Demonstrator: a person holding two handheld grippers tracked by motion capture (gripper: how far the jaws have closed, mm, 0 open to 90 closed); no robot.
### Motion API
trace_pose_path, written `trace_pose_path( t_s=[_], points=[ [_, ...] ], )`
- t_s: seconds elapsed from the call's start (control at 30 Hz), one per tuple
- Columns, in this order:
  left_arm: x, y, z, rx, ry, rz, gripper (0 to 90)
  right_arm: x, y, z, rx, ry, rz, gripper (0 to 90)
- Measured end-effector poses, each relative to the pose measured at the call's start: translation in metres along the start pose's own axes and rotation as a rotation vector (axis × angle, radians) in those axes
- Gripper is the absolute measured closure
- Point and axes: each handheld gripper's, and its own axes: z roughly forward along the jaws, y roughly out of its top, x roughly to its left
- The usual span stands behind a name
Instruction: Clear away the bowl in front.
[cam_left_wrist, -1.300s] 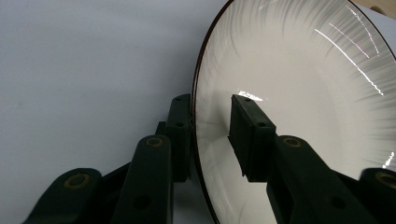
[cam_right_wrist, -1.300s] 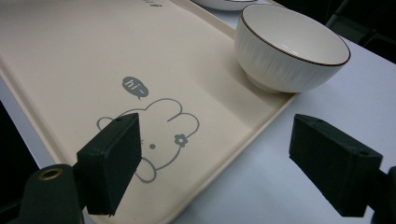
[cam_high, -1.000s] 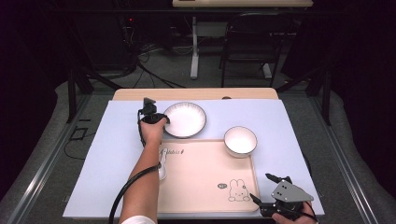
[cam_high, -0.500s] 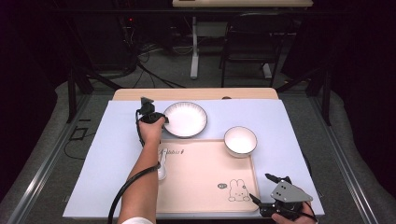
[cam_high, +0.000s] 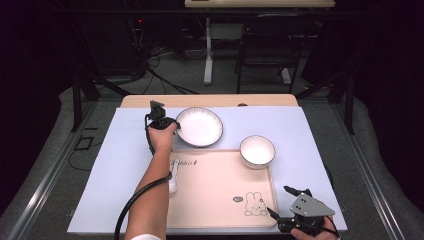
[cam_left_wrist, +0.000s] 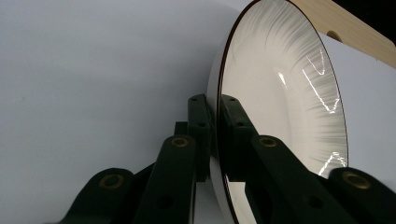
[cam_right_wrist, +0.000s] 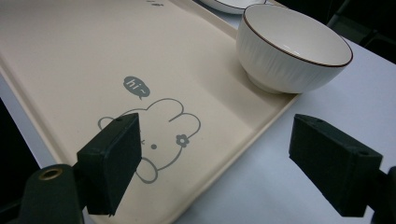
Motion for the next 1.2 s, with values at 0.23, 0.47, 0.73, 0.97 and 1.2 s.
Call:
trace_pose_path(
  t_s=[0.23,0.47,0.73,0.97,1.2],
  points=[
    [-0.015,0.004,-0.006,0.0,0.036,0.032,84.9,0.0,0.0,0.0,0.0,0.002,-0.001,16.6],
    [-0.029,0.006,-0.011,-0.01,0.067,0.079,84.6,0.0,0.0,0.0,0.0,0.001,0.001,16.6],
    [-0.039,0.009,-0.016,-0.009,0.081,0.123,84.3,0.0,0.0,-0.001,-0.001,0.002,-0.001,16.6],
    [-0.041,0.012,-0.022,-0.014,0.076,0.119,83.4,0.0,0.0,-0.001,0.0,0.002,-0.001,16.6],
    [-0.045,0.016,-0.03,-0.025,0.098,0.152,82.5,0.001,0.0,0.0,-0.001,0.001,0.002,16.6]
  ],
)
